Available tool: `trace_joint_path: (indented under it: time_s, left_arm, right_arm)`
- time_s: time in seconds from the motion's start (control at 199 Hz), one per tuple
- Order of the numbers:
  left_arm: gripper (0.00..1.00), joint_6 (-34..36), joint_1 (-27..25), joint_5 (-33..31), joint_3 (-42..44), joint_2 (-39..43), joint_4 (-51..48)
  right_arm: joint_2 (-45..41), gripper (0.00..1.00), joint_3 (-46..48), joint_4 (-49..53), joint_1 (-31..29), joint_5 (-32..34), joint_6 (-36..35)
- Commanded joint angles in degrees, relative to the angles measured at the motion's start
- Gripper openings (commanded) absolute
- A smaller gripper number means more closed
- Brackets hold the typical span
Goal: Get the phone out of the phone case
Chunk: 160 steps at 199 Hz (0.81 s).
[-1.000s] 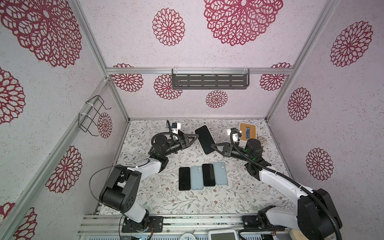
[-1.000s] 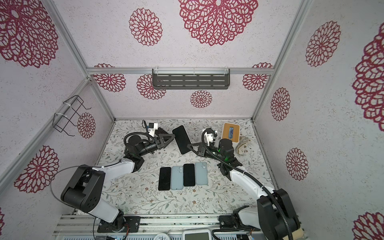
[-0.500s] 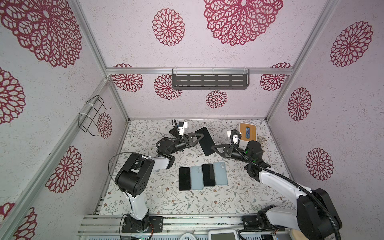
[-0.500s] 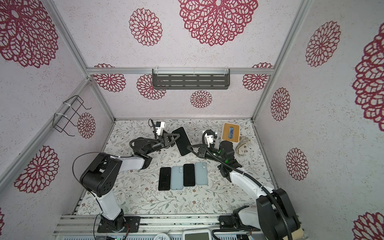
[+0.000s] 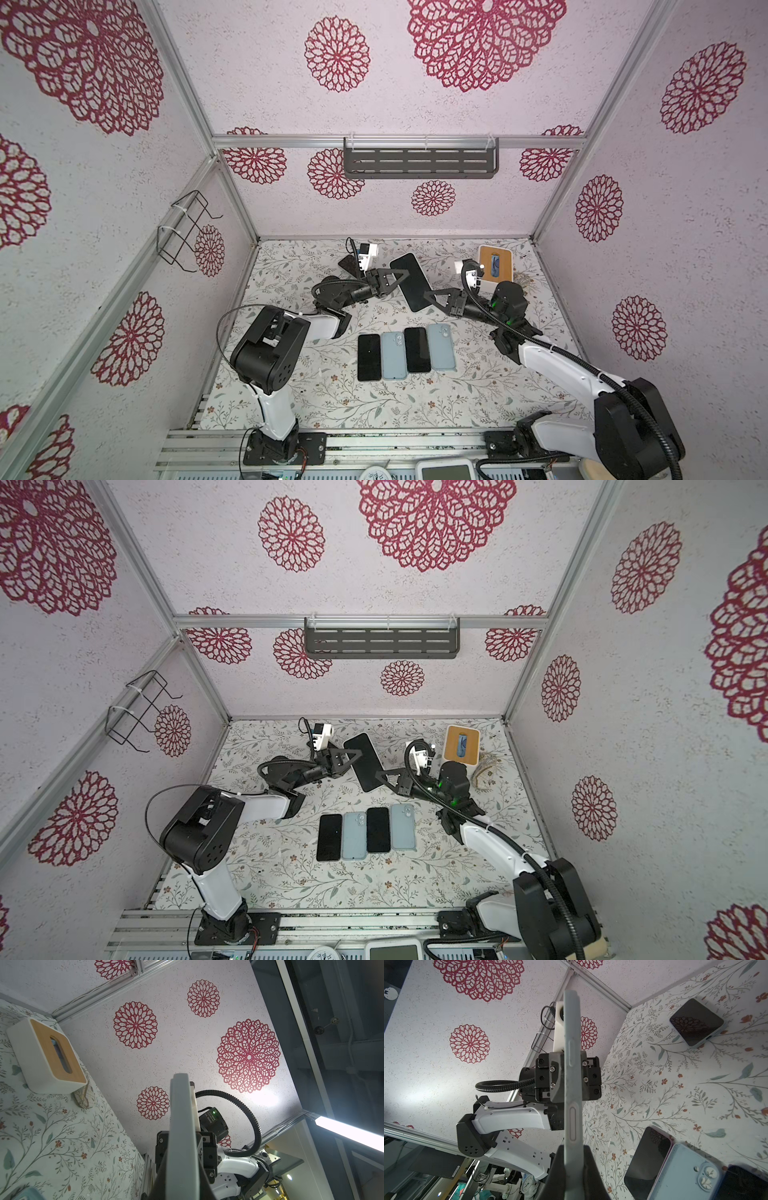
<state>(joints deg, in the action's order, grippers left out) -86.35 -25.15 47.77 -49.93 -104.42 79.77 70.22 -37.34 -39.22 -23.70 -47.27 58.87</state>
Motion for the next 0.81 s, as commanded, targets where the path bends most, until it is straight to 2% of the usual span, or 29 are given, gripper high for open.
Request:
trace_joint_path:
  time_s: [0.0, 0.07, 0.141, 0.201, 0.257, 0.362, 0.523, 0.694, 0.8]
  left_arm:
    - [0.0, 3.6, 0.1, -0.3, 0.2, 5.2, -0.9]
    - [0.0, 10.3, 0.1, -1.5, 0.5, 10.4, -12.2]
    - [0.0, 22.6, -0.1, -5.1, -0.3, 17.9, -32.9]
    - [0.0, 34.2, -0.5, -11.4, -2.9, 24.5, -53.3]
    - [0.0, 41.8, -1.1, -17.8, -5.9, 29.1, -68.0]
    - [0.0, 47.5, -1.6, -26.2, -10.1, 34.8, -81.3]
    - [0.0, 46.8, -2.2, -31.7, -11.7, 40.2, -83.2]
    - [0.0, 41.4, -5.1, -35.1, -7.8, 44.4, -71.2]
    - [0.0, 39.4, -9.0, -40.2, -5.3, 46.5, -64.8]
  right_arm:
    - [-4.5, 0.26, -1.0, -2.3, 0.0, 0.0, -2.7]
    - [-5.9, 0.55, -0.5, -1.6, -0.2, 0.4, -4.0]
    - [-8.0, 0.71, -0.2, 1.1, -0.4, 2.1, -6.5]
    - [-10.6, 0.81, 0.0, 5.5, -0.7, 4.6, -10.0]
    - [-13.0, 0.88, 0.4, 9.5, -1.0, 7.4, -13.0]
    - [-16.2, 0.93, 2.1, 10.0, -2.5, 10.0, -15.5]
    - [-16.2, 0.93, 4.0, 6.2, -10.2, 15.4, -19.9]
    - [-12.2, 0.93, 6.6, -10.2, -18.5, 19.0, -19.8]
    - [-10.2, 0.93, 6.7, -16.1, -22.4, 22.4, -21.5]
